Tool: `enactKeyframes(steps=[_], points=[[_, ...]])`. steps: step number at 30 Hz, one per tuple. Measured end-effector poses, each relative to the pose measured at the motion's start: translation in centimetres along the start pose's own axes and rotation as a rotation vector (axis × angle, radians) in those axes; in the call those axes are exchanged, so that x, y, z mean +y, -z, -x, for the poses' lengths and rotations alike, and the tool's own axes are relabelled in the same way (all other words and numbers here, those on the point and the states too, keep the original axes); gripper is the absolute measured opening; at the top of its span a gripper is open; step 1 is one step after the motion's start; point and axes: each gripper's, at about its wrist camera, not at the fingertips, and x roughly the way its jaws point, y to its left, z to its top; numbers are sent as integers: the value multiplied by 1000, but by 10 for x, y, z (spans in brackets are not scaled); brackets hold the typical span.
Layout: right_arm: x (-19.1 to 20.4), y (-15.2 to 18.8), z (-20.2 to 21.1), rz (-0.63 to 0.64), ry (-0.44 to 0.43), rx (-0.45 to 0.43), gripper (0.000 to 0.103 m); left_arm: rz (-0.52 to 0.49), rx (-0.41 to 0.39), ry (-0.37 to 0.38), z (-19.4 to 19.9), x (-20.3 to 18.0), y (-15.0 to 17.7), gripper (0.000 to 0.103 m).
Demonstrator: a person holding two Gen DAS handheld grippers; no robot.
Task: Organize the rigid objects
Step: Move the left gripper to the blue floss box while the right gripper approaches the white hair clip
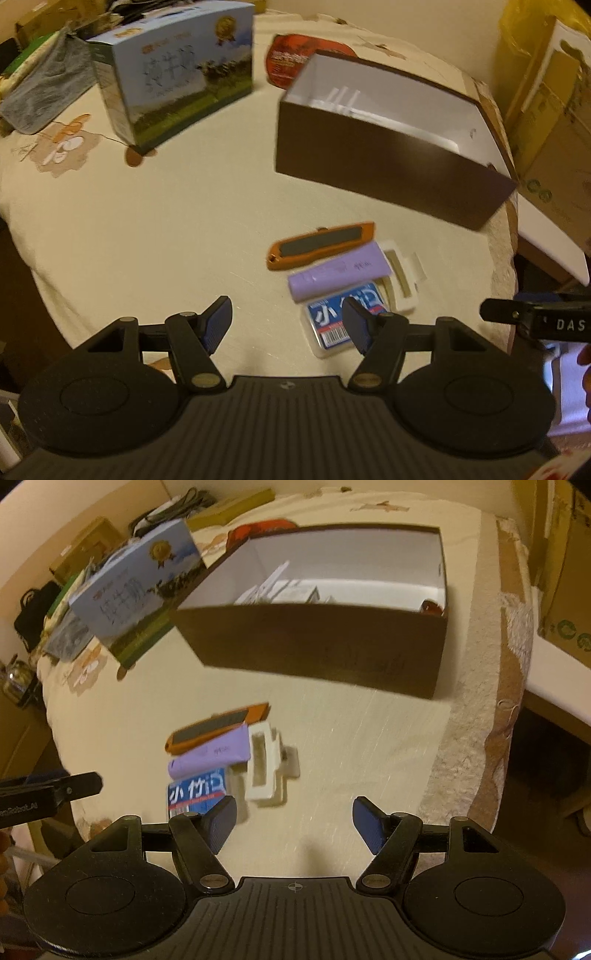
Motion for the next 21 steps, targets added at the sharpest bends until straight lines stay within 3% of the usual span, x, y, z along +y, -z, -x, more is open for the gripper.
enactKeyframes(steps=[21], points=[[-10, 18, -35, 8, 26, 97, 67, -207, 99, 44, -52, -39, 31, 62]])
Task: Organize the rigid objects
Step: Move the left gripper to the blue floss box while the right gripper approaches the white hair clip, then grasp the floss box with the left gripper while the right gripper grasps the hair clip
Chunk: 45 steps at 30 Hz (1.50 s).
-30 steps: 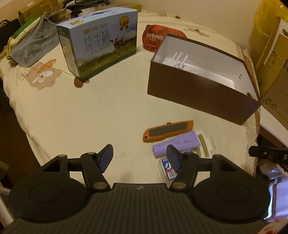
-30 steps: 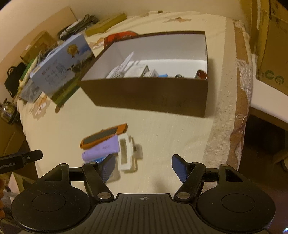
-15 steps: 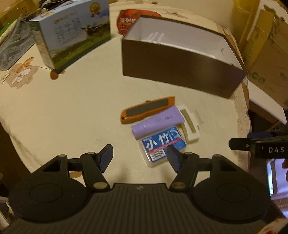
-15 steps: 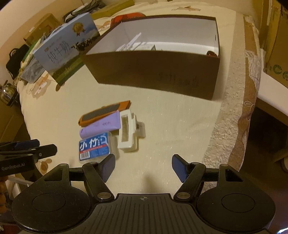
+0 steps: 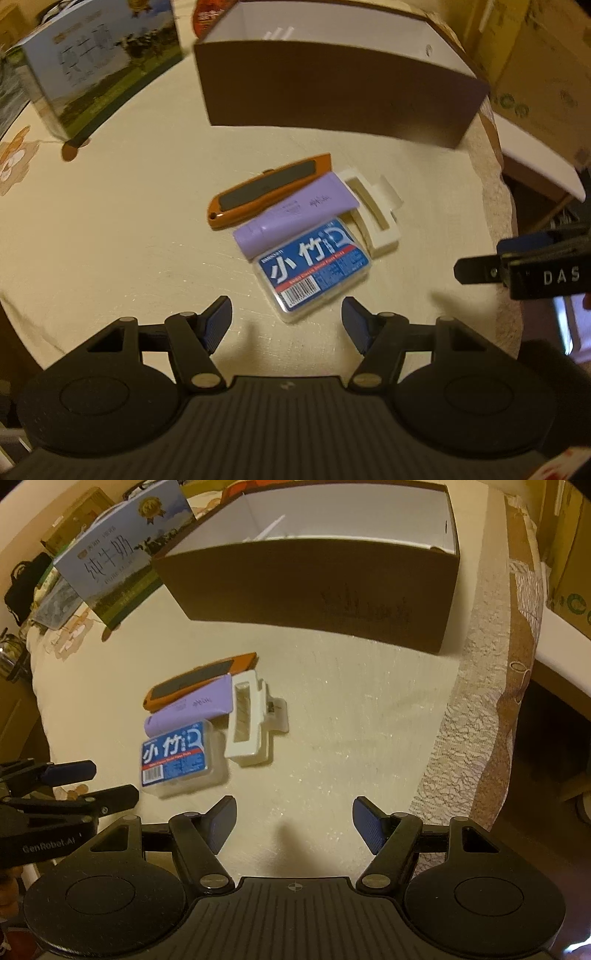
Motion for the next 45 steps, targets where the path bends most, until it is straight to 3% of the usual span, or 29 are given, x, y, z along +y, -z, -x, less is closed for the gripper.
enactKeyframes(steps=[18, 29, 39, 45], points=[[1, -2, -25, 11, -2, 22, 67, -225, -17, -31, -37, -19, -13, 67], [-3, -2, -28, 8, 8, 31, 67, -283, -25, 7, -54, -28, -20, 72], [1, -4, -31, 19, 4, 23, 67, -195, -20, 5, -58, -23, -18, 64], [5, -7, -35, 35, 2, 7, 67, 10, -8, -44, -53, -8, -8, 59]])
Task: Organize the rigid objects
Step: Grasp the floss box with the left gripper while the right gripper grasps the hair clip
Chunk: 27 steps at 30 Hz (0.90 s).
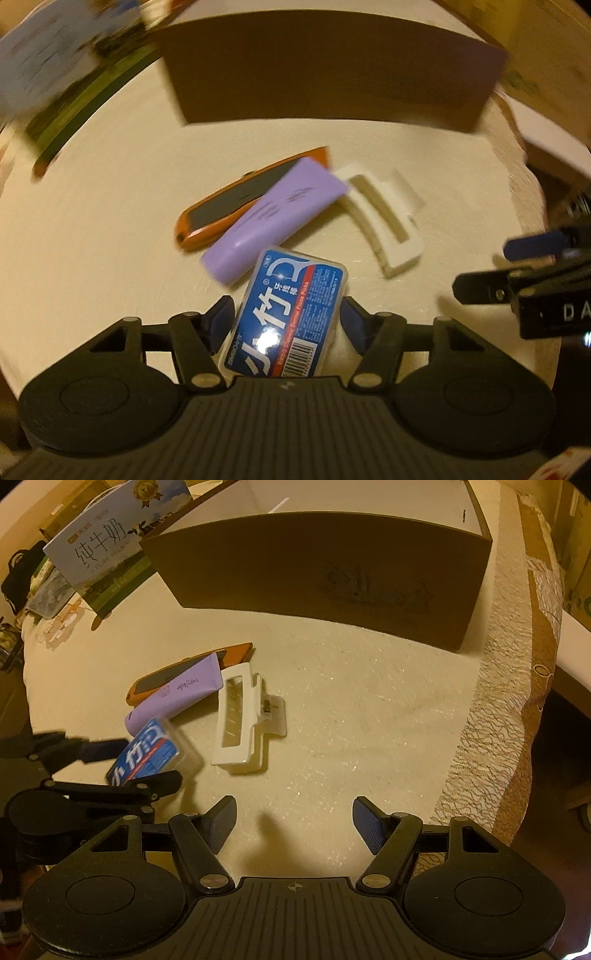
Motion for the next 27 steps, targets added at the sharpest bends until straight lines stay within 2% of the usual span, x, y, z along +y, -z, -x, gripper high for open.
enactKeyframes(steps=[4, 6, 10, 14, 19, 20, 21, 27], points=[[6, -2, -4, 36, -11, -15, 66, 195, 20, -20, 2, 17, 4, 55], [11, -2, -5, 60, -18, -27, 66, 243, 30, -22, 2, 23, 4, 53], [21, -5, -9, 115, -29, -59, 65, 238, 36, -21, 2, 25, 3, 53], [32, -10, -21, 147, -31, -68, 52, 246, 36, -24, 2, 27, 3, 53], [41, -15, -38, 173, -13, -63, 45, 249, 42, -27, -1, 27, 3, 53], [41, -15, -40, 174, -12, -65, 38, 250, 44, -28, 0, 27, 3, 53], [41, -15, -40, 173, -9, -62, 35, 250, 46, -28, 0, 26, 3, 53], [35, -6, -32, 171, -9, -58, 34, 243, 55, -35, -1, 24, 3, 53]])
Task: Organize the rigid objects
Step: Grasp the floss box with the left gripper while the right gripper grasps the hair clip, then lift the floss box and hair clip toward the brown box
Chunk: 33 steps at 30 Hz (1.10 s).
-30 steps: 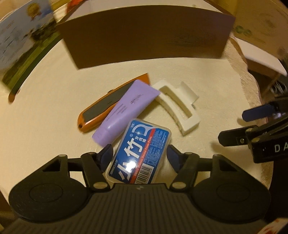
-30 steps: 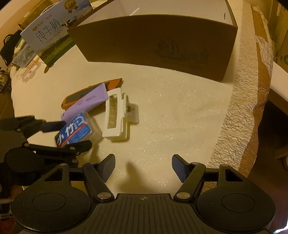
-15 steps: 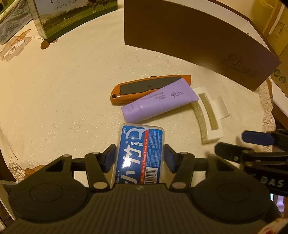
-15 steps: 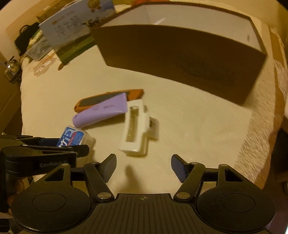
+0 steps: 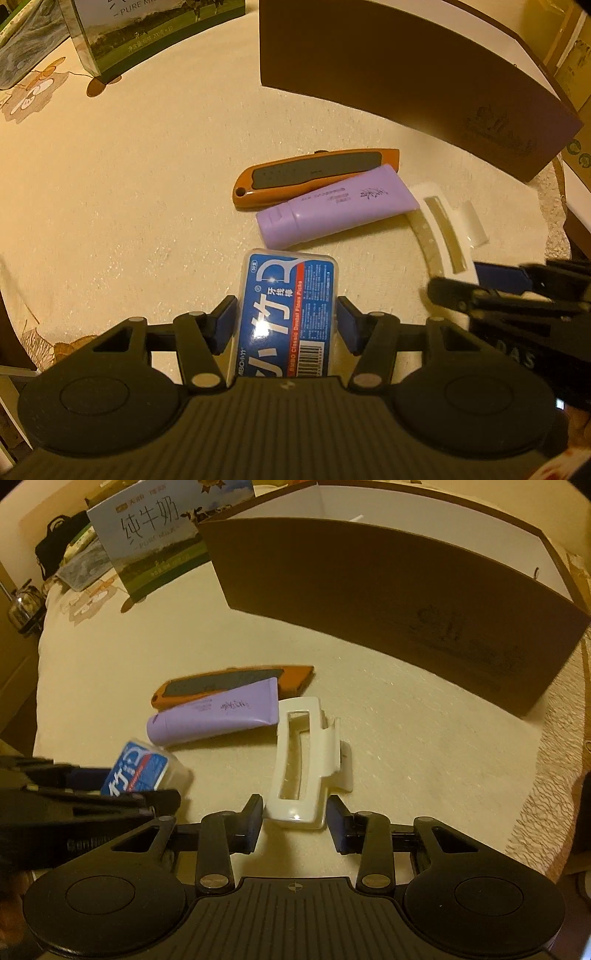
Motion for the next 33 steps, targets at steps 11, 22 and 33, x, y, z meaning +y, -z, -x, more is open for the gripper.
enactKeyframes(steps=[11, 22, 33], points=[[-7, 42, 30, -68, 7, 55, 34, -14, 14, 12, 4, -13, 13, 53], [-8, 44, 33, -84, 52, 72, 48, -12, 50, 21, 5, -17, 23, 53], [-5, 31, 23, -15, 76, 24, 62, -49, 56, 3, -2, -23, 21, 53]])
